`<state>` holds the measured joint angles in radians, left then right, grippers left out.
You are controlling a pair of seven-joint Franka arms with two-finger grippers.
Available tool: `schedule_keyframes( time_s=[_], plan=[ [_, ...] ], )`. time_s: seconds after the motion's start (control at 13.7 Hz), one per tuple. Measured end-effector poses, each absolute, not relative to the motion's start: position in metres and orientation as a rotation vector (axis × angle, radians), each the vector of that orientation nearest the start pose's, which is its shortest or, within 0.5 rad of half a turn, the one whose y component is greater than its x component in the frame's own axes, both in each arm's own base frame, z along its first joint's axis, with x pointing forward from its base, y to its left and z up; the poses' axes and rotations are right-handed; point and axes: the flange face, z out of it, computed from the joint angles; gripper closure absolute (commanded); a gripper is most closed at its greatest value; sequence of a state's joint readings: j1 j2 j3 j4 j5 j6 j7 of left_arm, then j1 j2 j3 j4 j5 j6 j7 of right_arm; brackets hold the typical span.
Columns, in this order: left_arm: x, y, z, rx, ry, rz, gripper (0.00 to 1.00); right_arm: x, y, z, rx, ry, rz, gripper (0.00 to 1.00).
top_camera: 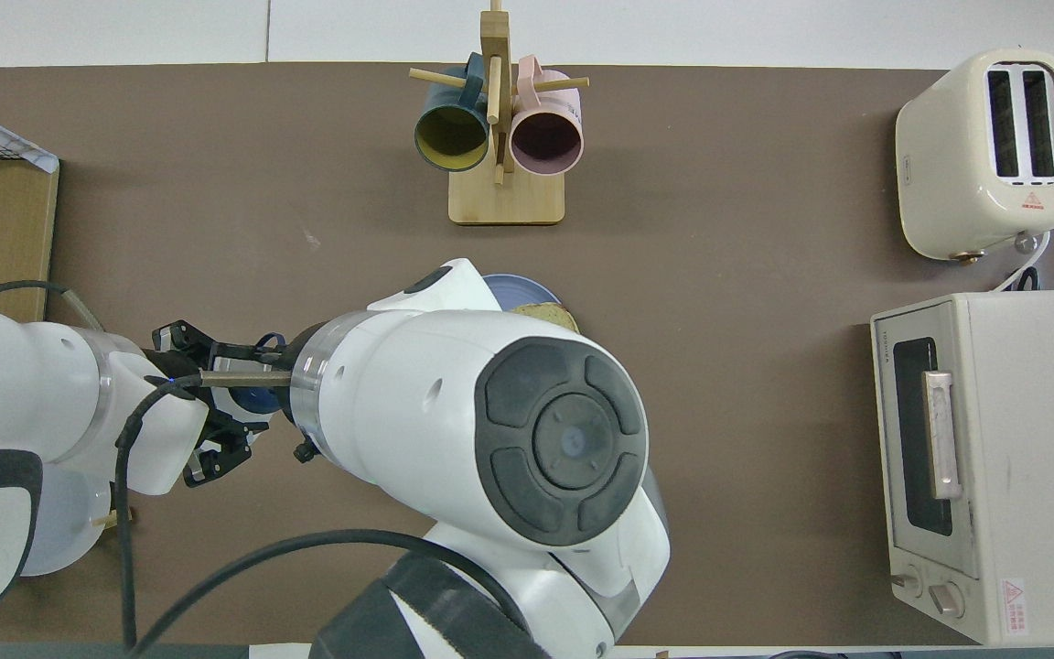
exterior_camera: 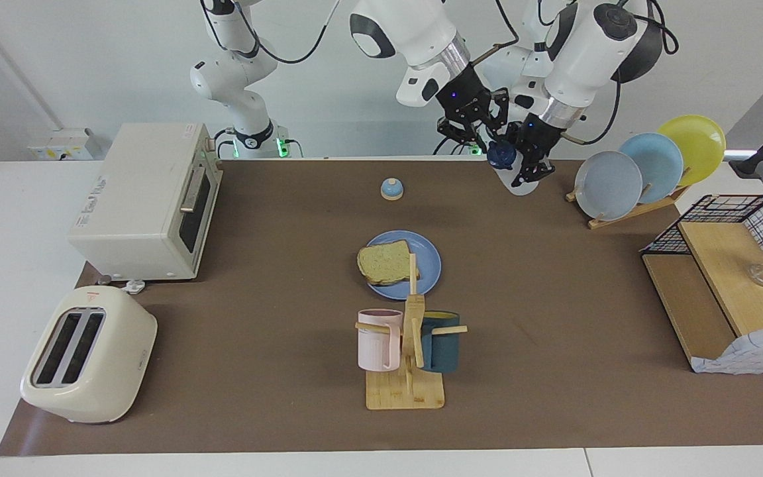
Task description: Put bread on plate and add seasoning
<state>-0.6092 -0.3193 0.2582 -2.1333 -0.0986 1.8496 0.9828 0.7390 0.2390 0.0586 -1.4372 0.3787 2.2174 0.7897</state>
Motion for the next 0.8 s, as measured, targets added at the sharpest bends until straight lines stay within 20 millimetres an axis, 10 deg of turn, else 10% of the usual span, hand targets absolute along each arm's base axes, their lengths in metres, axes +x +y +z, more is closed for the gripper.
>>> schedule_keyframes(
  time_s=[0.58, 0.8],
  plan=[
    [0.4384, -0.1574, 0.5385, -2.607, 2.021, -0.128, 1.0, 0.4674, 0.4888, 0.6185, -2.491, 0.179, -0.144, 0.77],
    [0.4385, -0.1574, 0.5386, -2.606, 2.021, -0.13, 1.0, 0.4675, 0.489, 0.6183, -2.492, 0.179, -0.144, 1.0]
  ],
)
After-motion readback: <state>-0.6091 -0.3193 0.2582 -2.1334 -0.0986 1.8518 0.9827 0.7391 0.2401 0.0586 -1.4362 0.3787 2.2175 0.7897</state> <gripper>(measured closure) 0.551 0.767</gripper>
